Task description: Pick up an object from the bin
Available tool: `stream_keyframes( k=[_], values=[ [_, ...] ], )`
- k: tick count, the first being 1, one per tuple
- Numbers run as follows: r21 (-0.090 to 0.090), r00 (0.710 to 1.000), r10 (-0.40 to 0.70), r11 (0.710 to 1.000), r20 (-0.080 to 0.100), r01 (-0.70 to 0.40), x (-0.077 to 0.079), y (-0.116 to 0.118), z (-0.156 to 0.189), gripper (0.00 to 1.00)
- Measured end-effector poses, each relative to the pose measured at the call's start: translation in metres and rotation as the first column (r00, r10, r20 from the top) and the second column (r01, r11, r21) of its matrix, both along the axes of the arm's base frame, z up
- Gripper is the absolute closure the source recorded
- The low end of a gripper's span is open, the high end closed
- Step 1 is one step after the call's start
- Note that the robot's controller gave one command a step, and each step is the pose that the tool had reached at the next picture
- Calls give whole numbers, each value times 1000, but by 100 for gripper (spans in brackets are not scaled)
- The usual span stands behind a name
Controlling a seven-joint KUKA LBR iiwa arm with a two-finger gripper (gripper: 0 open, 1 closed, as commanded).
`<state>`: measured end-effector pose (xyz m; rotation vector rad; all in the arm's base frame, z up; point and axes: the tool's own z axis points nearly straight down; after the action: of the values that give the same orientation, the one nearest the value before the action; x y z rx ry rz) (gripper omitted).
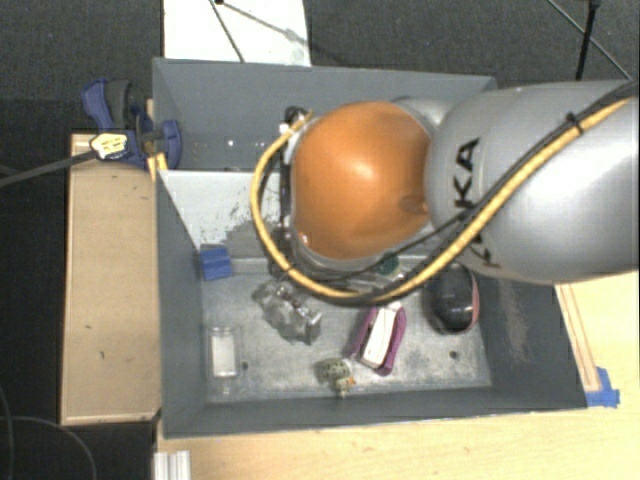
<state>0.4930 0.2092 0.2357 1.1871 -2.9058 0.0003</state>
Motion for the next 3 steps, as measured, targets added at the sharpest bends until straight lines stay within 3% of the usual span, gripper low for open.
stream_keyframes(
  k=[1,2,3],
  values=[
    [2,884,467,884,1,-467,-7,-9,-61,100],
    [3,957,289,957,1,-289,-1,36,-98,100],
    [2,958,286,958,2,-286,0,35,-97,0]
  ],
)
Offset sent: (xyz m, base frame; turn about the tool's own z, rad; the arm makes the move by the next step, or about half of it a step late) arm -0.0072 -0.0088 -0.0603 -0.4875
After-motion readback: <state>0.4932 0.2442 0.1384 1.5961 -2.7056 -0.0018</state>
